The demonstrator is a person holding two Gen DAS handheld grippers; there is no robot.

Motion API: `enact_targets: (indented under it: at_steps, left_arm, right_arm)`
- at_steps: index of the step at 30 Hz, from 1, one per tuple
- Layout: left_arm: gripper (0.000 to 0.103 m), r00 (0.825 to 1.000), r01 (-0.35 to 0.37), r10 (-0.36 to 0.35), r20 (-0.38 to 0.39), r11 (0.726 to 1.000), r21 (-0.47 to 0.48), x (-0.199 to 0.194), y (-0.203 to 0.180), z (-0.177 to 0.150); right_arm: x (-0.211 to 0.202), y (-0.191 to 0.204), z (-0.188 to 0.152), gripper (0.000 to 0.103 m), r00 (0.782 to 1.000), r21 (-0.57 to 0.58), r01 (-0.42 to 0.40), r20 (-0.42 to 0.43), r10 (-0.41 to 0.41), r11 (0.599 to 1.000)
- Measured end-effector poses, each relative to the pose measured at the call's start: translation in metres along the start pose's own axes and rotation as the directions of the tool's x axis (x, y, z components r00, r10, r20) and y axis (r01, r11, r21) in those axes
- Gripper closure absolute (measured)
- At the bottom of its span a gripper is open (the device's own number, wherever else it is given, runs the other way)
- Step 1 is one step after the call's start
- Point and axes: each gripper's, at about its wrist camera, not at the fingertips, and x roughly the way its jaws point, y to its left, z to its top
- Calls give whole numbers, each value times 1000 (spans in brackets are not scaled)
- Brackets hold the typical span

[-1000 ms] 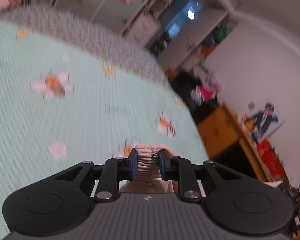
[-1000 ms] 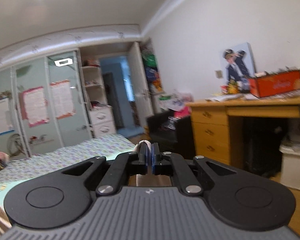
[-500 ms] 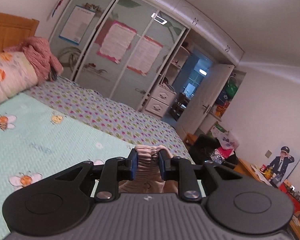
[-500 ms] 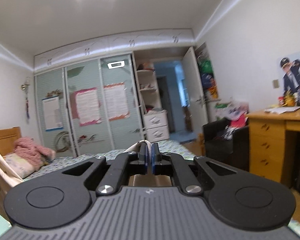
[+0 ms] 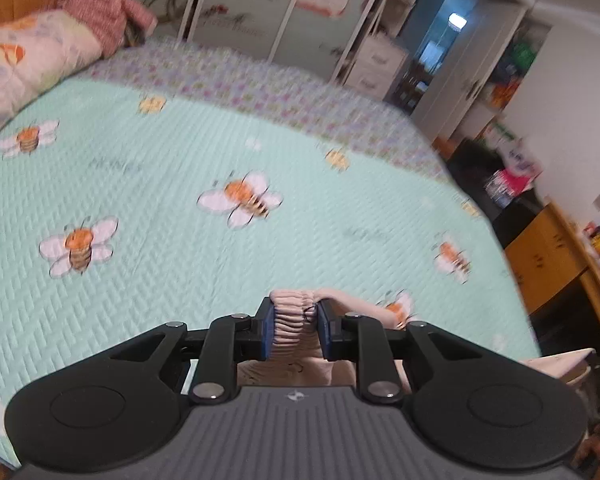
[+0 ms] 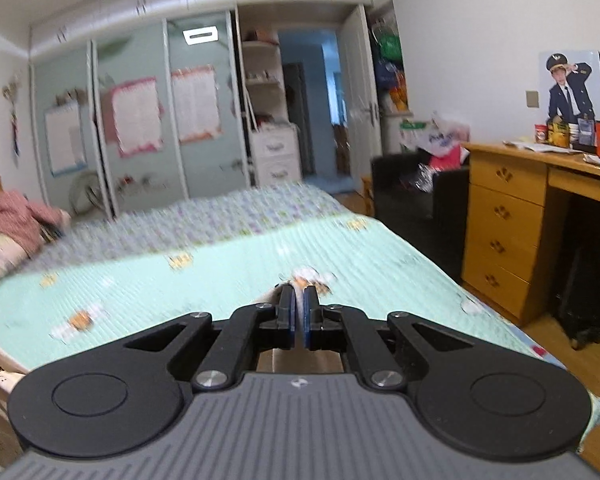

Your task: Fold clothes

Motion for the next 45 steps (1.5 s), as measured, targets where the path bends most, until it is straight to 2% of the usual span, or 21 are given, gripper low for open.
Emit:
enact_targets:
  at_steps: [12, 17, 20, 24, 25, 26, 28, 33, 35, 39, 40, 43, 45]
  left_arm:
    - [80, 997, -62, 58, 49, 993, 100, 40, -35, 56]
    - [80, 998, -56, 52, 33, 993, 106, 46, -36, 52]
    - [80, 997, -75, 75, 9, 992, 106, 52, -32, 41]
    - [80, 998, -55, 56, -16, 995, 89, 45, -22, 21]
    - [80, 999, -49, 51, -16, 994, 94, 41, -23, 16]
    - [80, 999, -41, 43, -17, 994, 98, 37, -23, 11]
    - [80, 1000, -14, 16, -22, 994, 104, 28, -26, 1]
    - [80, 999, 32, -32, -4, 993, 116, -3, -31, -18]
    - [80, 999, 49, -51, 18, 994, 100, -16, -28, -21]
    - [84, 995, 52, -57, 83, 997, 60, -44, -15, -24]
    - [84, 994, 53, -58, 96, 997, 54, -48, -12, -23]
    - [84, 996, 29, -34, 87, 998, 60, -46, -7, -26]
    - [84, 998, 16, -20, 66, 998, 66, -40, -6, -31]
  right_arm:
    - [50, 9, -14, 98, 998, 81, 48, -46, -45, 996]
    - [53, 0, -23, 98, 996, 88, 67, -63, -62, 994]
    - [52, -4, -31, 97, 993, 76, 81, -89, -74, 994]
    - [55, -1, -46, 97, 983, 48, 59, -177, -50, 997]
    - [55, 2, -52, 95, 978, 34, 41, -206, -34, 999]
    - [56, 7, -58, 85, 972, 18, 20, -236, -15, 1000]
    - [55, 20, -72, 71, 960, -17, -16, -281, 11, 1000]
    - [55, 57, -95, 56, 930, -86, -130, -356, 92, 988]
    - [53, 69, -99, 47, 930, -129, -150, -356, 95, 980]
    - [58, 58, -96, 42, 944, -98, -72, -328, 36, 993]
    - [61, 48, -96, 42, 945, -61, -37, -327, 15, 997]
    - [71, 15, -100, 41, 938, 47, 67, -344, -47, 997]
    - [78, 13, -102, 41, 937, 44, 76, -344, -57, 996]
